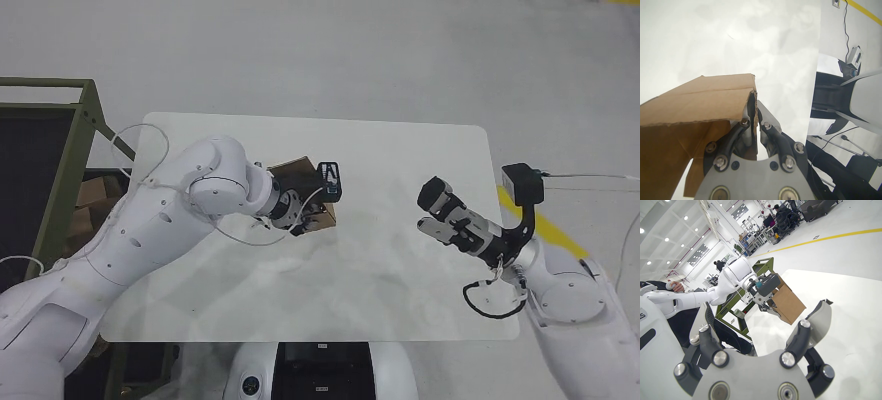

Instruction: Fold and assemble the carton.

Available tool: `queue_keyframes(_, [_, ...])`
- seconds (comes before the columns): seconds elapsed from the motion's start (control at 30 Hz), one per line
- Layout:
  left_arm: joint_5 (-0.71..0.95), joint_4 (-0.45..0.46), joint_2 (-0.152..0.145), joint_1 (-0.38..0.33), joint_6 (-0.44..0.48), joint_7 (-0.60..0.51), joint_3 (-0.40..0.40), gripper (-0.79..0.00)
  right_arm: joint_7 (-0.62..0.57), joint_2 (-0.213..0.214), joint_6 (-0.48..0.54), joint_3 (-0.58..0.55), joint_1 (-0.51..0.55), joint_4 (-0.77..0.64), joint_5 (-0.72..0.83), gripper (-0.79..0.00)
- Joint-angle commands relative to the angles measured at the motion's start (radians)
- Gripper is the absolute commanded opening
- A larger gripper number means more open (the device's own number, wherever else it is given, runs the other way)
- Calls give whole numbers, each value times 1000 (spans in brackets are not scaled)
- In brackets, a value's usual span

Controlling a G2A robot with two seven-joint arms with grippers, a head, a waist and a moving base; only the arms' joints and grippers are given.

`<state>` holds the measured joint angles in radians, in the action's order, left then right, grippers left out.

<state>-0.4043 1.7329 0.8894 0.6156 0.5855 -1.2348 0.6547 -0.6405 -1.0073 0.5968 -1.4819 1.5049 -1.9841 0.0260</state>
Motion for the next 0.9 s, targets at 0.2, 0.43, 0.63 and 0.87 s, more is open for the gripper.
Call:
queue_keyframes(0.2, [-42,-35,-21,-70,18,18,-136,-785,19,0,2,-4,23,4,-8,0])
queue_keyframes(0.43, [-95,-83,-15,-132,64,64,-249,-785,24,-1,4,8,25,11,-9,0])
queue_keyframes(0.63, [-131,-123,-1,-174,103,104,-327,-785,31,-1,10,8,29,13,-10,0])
queue_keyframes(0.87, [-131,-155,14,-208,120,121,-377,-785,37,-2,7,14,27,14,-12,0])
